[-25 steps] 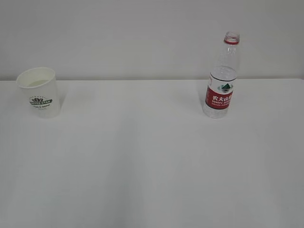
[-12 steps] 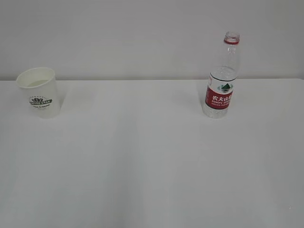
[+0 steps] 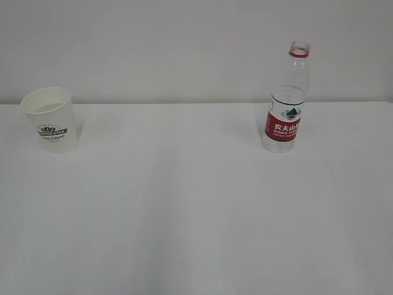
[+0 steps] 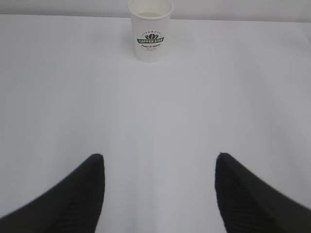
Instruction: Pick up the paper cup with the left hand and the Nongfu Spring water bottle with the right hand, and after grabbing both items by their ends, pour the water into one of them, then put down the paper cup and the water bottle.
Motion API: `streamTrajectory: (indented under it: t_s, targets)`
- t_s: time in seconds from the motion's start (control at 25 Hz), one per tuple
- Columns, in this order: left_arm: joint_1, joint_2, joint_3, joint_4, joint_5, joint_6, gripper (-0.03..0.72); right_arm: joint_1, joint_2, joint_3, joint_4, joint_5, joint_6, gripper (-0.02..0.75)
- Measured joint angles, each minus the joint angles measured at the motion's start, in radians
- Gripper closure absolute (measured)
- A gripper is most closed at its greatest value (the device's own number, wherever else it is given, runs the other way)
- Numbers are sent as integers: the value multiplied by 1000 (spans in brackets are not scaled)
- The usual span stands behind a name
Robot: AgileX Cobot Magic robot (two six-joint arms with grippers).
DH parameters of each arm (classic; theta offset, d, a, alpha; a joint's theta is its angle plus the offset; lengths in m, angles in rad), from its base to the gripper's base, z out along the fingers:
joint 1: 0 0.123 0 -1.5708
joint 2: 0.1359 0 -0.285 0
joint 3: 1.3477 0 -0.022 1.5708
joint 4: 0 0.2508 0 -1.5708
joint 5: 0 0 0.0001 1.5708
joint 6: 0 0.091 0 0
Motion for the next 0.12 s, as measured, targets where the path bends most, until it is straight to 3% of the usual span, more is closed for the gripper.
streamTrajectory:
  t_s: [0.12]
  targets:
    - [0, 0, 0, 0, 0, 0, 172, 0, 0, 0, 0, 0, 0, 150]
